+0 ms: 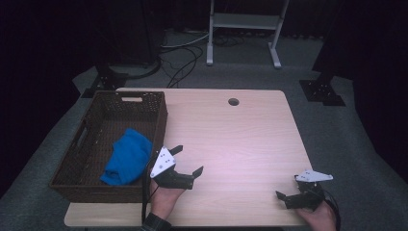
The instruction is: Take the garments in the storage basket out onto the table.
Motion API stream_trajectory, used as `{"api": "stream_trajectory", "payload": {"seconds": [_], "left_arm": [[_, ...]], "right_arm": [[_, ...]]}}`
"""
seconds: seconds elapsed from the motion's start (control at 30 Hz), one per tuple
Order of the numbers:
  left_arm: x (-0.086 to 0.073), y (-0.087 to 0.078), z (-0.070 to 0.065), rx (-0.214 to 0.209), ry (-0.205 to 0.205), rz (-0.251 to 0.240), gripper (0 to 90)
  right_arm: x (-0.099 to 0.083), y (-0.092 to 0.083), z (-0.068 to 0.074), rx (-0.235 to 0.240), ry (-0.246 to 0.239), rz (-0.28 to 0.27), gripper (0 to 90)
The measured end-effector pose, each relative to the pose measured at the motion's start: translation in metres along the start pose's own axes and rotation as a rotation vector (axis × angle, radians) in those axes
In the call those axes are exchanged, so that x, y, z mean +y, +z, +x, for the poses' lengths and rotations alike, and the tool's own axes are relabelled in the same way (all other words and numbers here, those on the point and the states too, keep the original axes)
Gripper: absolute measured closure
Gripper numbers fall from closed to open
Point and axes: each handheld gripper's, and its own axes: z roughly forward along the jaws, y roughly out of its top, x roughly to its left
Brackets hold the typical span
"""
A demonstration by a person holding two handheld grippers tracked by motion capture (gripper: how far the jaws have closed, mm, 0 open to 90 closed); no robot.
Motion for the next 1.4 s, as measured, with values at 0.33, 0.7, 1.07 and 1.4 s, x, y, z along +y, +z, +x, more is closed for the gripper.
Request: {"api": "stream_trajectory", "payload": {"seconds": [0.33,0.7,1.07,1.4], "left_arm": [[0.008,-0.005,0.003,0.002,-0.004,-0.014,0.1],[0.012,-0.004,0.003,-0.008,-0.011,-0.01,0.1],[0.02,-0.005,0.002,-0.011,-0.002,-0.017,0.1],[0.026,-0.006,0.005,-0.007,-0.003,-0.024,0.1]], "right_arm": [[0.0,0.0,0.0,0.0,0.0,0.0,0.0],[0.0,0.0,0.0,0.0,0.0,0.0,0.0],[0.0,0.0,0.0,0.0,0.0,0.0,0.0],[0.0,0.0,0.0,0.0,0.0,0.0,0.0]]}}
